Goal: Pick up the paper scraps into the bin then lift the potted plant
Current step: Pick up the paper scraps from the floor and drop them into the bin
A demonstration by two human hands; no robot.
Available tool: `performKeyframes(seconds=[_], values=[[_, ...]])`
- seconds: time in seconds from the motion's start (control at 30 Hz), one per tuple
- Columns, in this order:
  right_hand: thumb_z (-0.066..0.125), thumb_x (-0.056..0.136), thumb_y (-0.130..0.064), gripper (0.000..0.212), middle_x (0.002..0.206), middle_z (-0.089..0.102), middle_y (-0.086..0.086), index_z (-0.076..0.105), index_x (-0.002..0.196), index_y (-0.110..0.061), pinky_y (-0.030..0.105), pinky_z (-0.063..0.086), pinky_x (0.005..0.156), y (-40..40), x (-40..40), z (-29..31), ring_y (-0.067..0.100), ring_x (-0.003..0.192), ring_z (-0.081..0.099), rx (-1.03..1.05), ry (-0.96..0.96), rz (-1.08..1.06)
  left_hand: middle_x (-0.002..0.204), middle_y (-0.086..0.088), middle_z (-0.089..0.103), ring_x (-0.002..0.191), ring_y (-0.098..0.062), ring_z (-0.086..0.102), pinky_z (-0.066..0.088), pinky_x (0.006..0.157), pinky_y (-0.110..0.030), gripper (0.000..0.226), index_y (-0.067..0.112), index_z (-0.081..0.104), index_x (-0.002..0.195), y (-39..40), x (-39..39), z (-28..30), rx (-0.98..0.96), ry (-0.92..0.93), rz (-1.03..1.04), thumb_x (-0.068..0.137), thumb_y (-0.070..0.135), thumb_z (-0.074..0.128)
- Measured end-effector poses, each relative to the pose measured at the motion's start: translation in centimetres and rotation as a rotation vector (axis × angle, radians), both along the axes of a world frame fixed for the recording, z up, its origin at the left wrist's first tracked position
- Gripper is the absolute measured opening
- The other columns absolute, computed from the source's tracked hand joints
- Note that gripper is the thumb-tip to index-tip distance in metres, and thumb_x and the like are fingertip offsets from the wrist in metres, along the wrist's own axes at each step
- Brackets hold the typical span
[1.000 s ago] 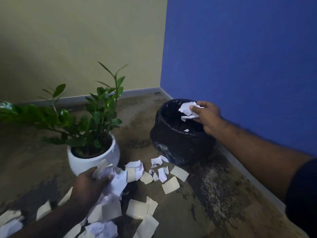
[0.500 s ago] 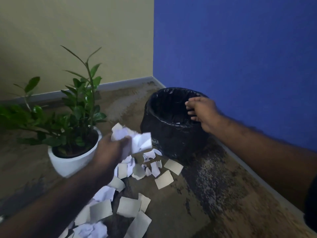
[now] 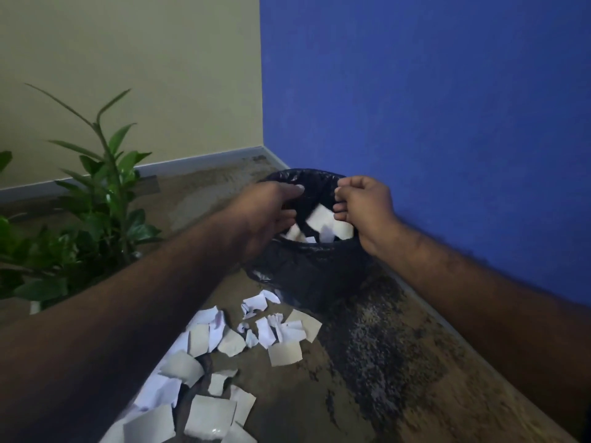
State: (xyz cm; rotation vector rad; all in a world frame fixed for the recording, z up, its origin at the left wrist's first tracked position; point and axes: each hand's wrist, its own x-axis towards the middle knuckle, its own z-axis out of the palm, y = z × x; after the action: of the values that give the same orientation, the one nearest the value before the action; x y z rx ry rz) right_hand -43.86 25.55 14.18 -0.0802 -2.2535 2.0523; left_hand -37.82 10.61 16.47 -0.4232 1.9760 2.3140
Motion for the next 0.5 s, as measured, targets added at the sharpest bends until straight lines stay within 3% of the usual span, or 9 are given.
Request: performKeyframes(seconds=[0.07,0.2,0.3,0.4,0.5], values=[[0.056,0.086,-0.003,0.013,0.081,0.062,0.005,0.063,0.09,-0.013,0.027,0.052,0.057,0.2,0.1,-0.1,0.016,0.065,0.057,0.032,0.011,-0.02,0.119,-0.01,0.063,0.107,-0.026,0.064,0.053,0.089,-0.031,0.039,0.008,0.053,0.129,-0.8,0.9,-0.6,-0.049,0.023,0.02,0.091,0.016,0.061],[0.057,0.084,-0.004,0.014,0.074,0.063,0.003,0.064,0.086,-0.015,0.028,0.051,0.057,-0.8,1.1,-0.1,0.016,0.062,0.057,0.086,0.055,-0.024,0.103,-0.016,0.067,0.086,-0.023,0.063,0.054,0.072,-0.027,0.026,0.004,0.062,0.117,-3.7,4.6,-1.4,-0.255,0.05,0.081,0.091,0.007,0.06],[0.056,0.084,-0.001,0.014,0.066,0.06,0.001,0.064,0.087,-0.012,0.021,0.047,0.044,-2.3,2.4,0.5,0.007,0.05,0.054,0.119,0.139,0.039,0.1,-0.011,0.072,0.091,-0.023,0.067,0.055,0.078,-0.03,0.012,0.013,0.069,0.099,-6.5,7.9,-1.6,-0.498,0.055,0.037,0.091,0.008,0.062],[0.059,0.085,-0.003,0.018,0.063,0.059,-0.001,0.062,0.079,-0.02,0.02,0.046,0.044,-4.2,4.1,0.2,0.003,0.047,0.055,0.215,0.254,0.165,0.093,0.003,0.073,0.085,-0.004,0.068,0.048,0.065,-0.013,0.01,0.017,0.07,0.096,-9.8,11.8,-2.5,-0.678,0.065,-0.022,0.087,0.013,0.067],[0.065,0.085,-0.005,0.02,0.061,0.058,-0.005,0.064,0.077,-0.024,0.02,0.046,0.051,-6.7,6.4,-1.7,0.01,0.058,0.058,0.323,0.33,0.329,0.082,0.009,0.072,0.069,0.006,0.066,0.045,0.06,-0.011,0.013,0.024,0.071,0.085,-13.3,16.4,-5.0,-0.8,-0.016,-0.033,0.084,0.012,0.071]])
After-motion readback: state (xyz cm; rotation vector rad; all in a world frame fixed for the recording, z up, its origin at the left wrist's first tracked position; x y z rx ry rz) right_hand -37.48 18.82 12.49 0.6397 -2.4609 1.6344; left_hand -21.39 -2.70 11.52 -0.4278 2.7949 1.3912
